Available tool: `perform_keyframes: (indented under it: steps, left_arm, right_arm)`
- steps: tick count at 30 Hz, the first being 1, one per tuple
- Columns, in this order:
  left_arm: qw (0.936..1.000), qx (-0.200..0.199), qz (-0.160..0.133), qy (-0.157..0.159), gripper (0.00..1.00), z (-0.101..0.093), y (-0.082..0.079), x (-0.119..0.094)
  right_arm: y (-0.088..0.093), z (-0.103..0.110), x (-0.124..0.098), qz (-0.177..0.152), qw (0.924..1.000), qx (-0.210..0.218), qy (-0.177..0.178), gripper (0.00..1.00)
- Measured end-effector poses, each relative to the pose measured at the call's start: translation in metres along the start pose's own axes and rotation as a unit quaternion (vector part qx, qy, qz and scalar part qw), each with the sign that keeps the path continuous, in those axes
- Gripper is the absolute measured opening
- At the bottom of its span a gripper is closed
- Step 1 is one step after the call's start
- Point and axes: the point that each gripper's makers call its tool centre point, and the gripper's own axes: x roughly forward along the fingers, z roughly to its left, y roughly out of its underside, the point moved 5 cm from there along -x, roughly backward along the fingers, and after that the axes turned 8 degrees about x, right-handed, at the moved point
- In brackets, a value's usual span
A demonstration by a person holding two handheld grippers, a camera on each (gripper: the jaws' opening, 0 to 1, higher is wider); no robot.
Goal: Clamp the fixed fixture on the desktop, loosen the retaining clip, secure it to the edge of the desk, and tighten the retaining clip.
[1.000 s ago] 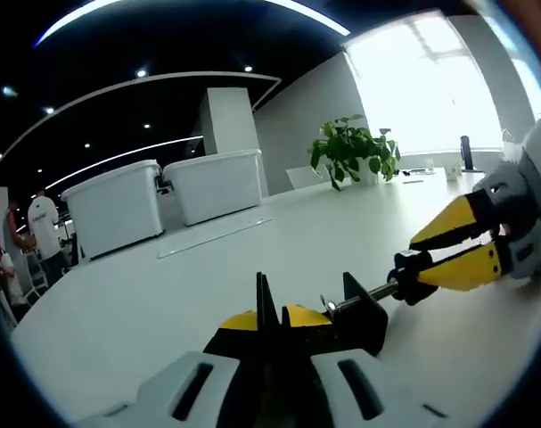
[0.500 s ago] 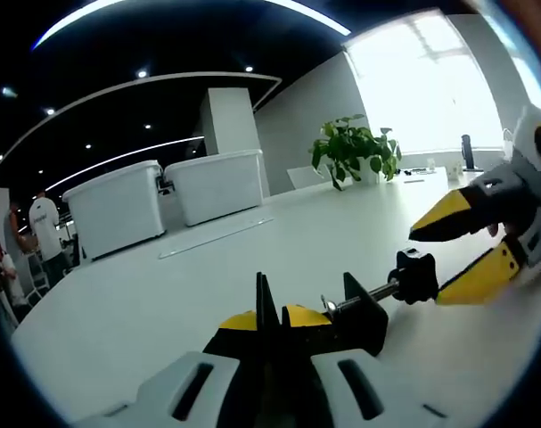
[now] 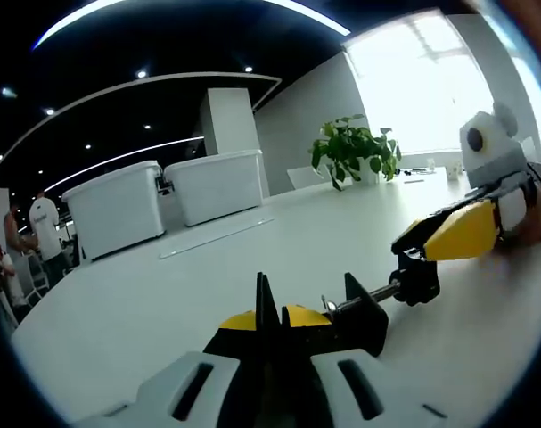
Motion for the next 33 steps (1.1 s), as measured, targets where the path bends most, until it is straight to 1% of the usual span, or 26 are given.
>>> perform_keyframes:
  steps: [1, 2, 3, 8, 9, 11, 12, 15, 16, 18, 20, 22, 24, 25, 27, 29, 30, 31, 33]
  left_arm:
    - [1.0, 0.0, 0.0, 0.0, 0.07, 0.0, 0.0, 0.0]
    - [1.0, 0.0, 0.0, 0.0, 0.07, 0.0, 0.0, 0.0]
    - [1.0, 0.0, 0.0, -0.001, 0.07, 0.0, 0.0, 0.0]
    - [1.0, -0.001, 0.0, 0.0, 0.07, 0.001, 0.0, 0.0]
    - [1.0, -0.001, 0.0, 0.0, 0.07, 0.001, 0.0, 0.0]
    - [1.0, -0.003, 0.0, 0.002, 0.07, 0.001, 0.0, 0.0]
    - [1.0, -0.004, 0.0, 0.003, 0.07, 0.001, 0.0, 0.0]
    - [1.0, -0.004, 0.0, 0.003, 0.07, 0.001, 0.0, 0.0]
    - [1.0, -0.004, 0.0, 0.003, 0.07, 0.001, 0.0, 0.0]
    - [1.0, -0.004, 0.0, 0.002, 0.07, 0.001, 0.0, 0.0]
    - [1.0, -0.003, 0.0, 0.001, 0.07, 0.001, 0.0, 0.0]
    - [1.0, -0.003, 0.0, 0.0, 0.07, 0.001, 0.0, 0.0]
    - [1.0, -0.003, 0.0, -0.001, 0.07, 0.001, 0.0, -0.001]
    - [1.0, -0.003, 0.0, -0.001, 0.07, 0.001, 0.0, -0.001]
    - [1.0, -0.003, 0.0, -0.002, 0.07, 0.001, 0.0, -0.001]
    - [1.0, -0.003, 0.0, -0.002, 0.07, 0.0, 0.0, -0.001]
    - [1.0, -0.003, 0.0, -0.001, 0.07, 0.0, 0.0, -0.001]
    - [1.0, -0.003, 0.0, -0.001, 0.07, 0.0, 0.0, -0.001]
    - [1.0, -0.003, 0.0, -0.001, 0.07, 0.0, 0.0, -0.001]
  right_arm:
    - [0.001, 0.001, 0.002, 0.004, 1.0, -0.002, -0.002, 0.24]
    - [-0.001, -0.004, 0.006, 0.015, 0.9999, -0.007, -0.001, 0.23]
    - [0.001, -0.004, 0.009, 0.021, 0.9997, -0.01, -0.001, 0.23]
    - [0.004, 0.001, 0.006, 0.022, 0.9997, -0.013, 0.0, 0.22]
    - [0.004, 0.002, 0.007, 0.022, 0.9994, -0.026, 0.0, 0.22]
    - [0.004, 0.005, 0.006, 0.015, 0.9969, -0.077, 0.007, 0.22]
    - [0.005, 0.009, 0.004, 0.008, 0.9937, -0.112, 0.008, 0.21]
    - [0.007, 0.014, 0.003, 0.003, 0.9863, -0.164, 0.019, 0.21]
    - [0.007, 0.016, 0.003, 0.001, 0.9809, -0.193, 0.024, 0.21]
    - [0.008, 0.02, 0.002, -0.002, 0.9679, -0.249, 0.034, 0.21]
    - [0.009, 0.024, 0.003, -0.002, 0.9546, -0.295, 0.046, 0.21]
    - [0.009, 0.025, 0.004, -0.001, 0.943, -0.328, 0.055, 0.21]
    - [0.01, 0.027, 0.004, 0.0, 0.9261, -0.372, 0.062, 0.21]
    - [0.011, 0.028, 0.004, 0.001, 0.9206, -0.385, 0.066, 0.21]
    - [0.011, 0.029, 0.005, 0.004, 0.906, -0.417, 0.071, 0.21]
    - [0.013, 0.031, 0.003, 0.006, 0.8947, -0.44, 0.076, 0.21]
    - [0.012, 0.03, 0.005, 0.007, 0.8869, -0.455, 0.079, 0.21]
    - [0.012, 0.031, 0.005, 0.009, 0.8719, -0.482, 0.085, 0.21]
    - [0.017, 0.036, 0.005, 0.014, 0.8335, -0.544, 0.095, 0.2]
